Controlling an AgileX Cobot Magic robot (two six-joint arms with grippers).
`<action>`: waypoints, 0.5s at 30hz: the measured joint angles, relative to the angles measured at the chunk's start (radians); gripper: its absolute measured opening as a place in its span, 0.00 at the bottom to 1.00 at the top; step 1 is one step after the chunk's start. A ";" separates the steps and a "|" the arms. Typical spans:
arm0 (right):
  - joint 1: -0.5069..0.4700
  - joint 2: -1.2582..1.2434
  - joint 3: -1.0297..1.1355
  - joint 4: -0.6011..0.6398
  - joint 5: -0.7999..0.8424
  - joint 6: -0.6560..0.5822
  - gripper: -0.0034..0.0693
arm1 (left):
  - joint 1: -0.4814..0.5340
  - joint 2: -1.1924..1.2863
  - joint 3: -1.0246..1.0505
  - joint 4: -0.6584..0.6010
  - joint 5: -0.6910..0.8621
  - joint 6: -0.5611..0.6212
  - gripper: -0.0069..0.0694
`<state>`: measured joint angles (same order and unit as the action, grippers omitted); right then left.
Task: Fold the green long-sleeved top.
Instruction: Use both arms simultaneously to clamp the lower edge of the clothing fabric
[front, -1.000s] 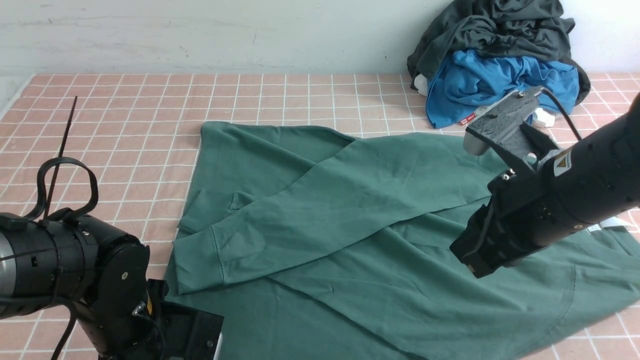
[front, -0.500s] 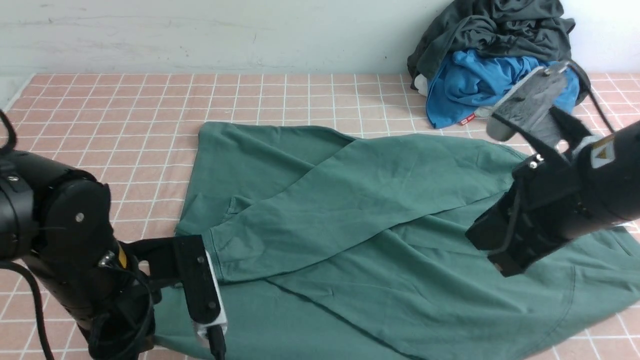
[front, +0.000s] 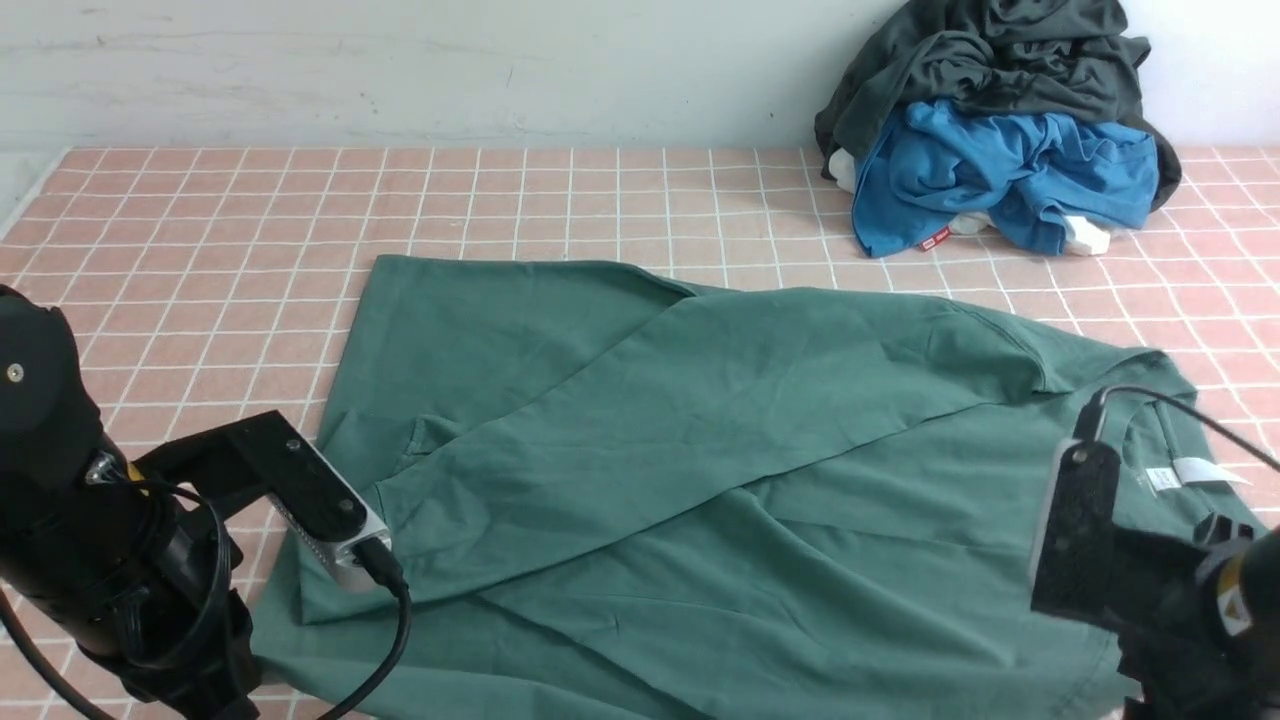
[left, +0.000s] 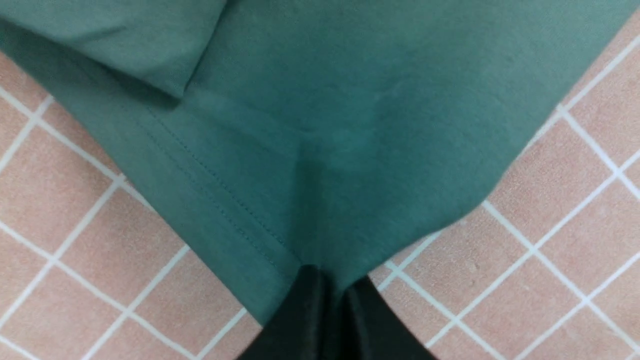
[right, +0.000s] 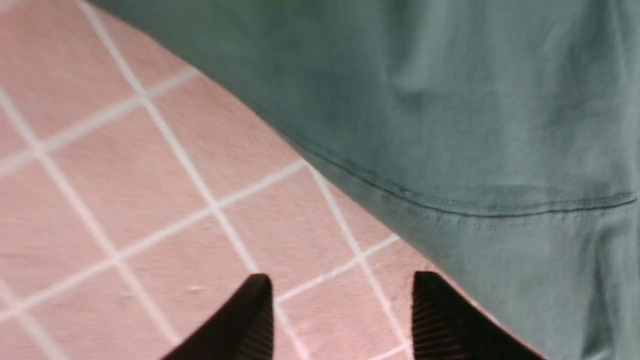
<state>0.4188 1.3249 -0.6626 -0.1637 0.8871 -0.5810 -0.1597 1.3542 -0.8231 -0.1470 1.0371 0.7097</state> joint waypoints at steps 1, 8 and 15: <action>0.000 0.029 0.016 -0.043 -0.040 0.001 0.64 | 0.000 0.000 0.000 -0.009 0.010 -0.001 0.10; 0.000 0.184 0.027 -0.170 -0.177 0.076 0.69 | 0.000 -0.016 0.000 -0.024 0.020 -0.003 0.10; 0.000 0.169 -0.002 -0.180 -0.157 0.154 0.18 | 0.000 -0.057 0.000 -0.024 0.009 -0.004 0.10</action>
<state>0.4188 1.4936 -0.6647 -0.3437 0.7302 -0.4272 -0.1597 1.2975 -0.8231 -0.1715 1.0458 0.7056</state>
